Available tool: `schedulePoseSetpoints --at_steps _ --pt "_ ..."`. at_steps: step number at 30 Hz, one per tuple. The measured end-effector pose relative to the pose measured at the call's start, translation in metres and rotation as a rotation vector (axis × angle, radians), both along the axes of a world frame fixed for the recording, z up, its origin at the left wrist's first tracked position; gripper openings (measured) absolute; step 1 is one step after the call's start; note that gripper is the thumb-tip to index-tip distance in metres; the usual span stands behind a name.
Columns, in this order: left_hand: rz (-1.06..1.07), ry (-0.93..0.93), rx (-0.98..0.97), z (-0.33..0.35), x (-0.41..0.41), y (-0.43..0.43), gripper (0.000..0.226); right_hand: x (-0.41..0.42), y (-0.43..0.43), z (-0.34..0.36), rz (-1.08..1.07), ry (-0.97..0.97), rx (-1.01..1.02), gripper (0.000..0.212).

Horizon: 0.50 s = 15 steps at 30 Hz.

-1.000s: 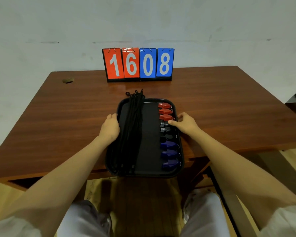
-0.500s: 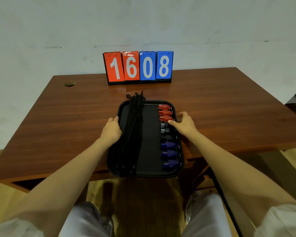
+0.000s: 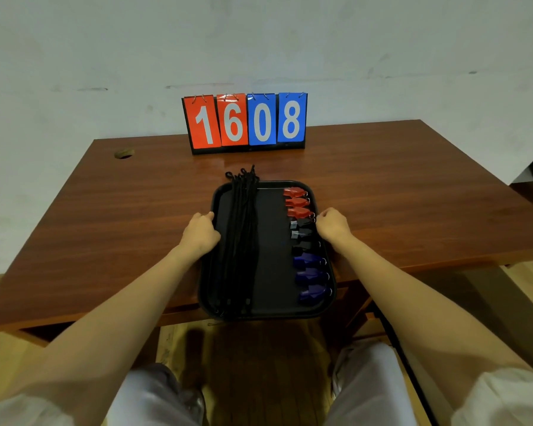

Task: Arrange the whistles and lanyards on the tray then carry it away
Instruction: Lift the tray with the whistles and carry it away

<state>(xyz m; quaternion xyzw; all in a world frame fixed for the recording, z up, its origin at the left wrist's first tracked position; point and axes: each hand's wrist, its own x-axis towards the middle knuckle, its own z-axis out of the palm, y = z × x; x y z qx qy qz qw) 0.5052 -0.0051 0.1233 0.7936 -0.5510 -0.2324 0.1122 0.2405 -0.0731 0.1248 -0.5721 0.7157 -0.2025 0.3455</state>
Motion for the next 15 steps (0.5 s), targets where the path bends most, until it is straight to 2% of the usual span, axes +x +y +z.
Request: schedulePoseSetpoints --at_steps 4,11,15 --pt "-0.022 0.146 -0.002 0.004 -0.010 -0.002 0.063 -0.022 0.004 0.000 -0.023 0.004 0.000 0.030" --pt "-0.139 0.238 0.064 0.018 -0.066 0.008 0.066 -0.080 0.028 0.004 -0.035 0.049 0.027 0.031" --pt "-0.186 0.314 0.085 0.021 -0.111 0.017 0.063 -0.126 0.047 0.001 -0.114 -0.035 0.012 0.034"
